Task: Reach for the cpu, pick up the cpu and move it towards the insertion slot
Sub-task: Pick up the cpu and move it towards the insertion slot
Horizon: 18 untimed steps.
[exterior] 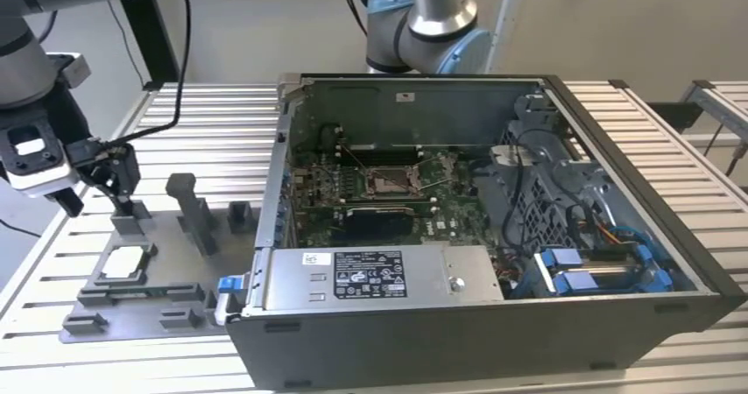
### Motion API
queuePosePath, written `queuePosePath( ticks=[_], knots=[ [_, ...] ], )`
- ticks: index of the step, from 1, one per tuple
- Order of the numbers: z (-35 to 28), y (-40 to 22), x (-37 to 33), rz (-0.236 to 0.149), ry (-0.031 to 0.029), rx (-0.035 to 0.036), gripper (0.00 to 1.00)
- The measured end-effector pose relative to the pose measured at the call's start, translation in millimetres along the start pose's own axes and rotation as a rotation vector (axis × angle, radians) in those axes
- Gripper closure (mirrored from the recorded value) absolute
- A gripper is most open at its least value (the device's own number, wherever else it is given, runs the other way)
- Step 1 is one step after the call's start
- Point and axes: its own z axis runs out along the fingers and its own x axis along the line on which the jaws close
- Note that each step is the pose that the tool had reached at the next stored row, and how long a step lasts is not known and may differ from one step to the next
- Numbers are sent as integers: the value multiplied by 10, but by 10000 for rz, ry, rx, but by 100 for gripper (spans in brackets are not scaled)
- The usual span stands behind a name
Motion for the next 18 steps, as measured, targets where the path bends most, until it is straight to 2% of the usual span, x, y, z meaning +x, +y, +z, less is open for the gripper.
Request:
queuePosePath(
  ticks=[1,18],
  knots=[
    [36,-1,0,1,0,0,0],
    [345,-17,-1,3,-1,-1,0]
  ],
)
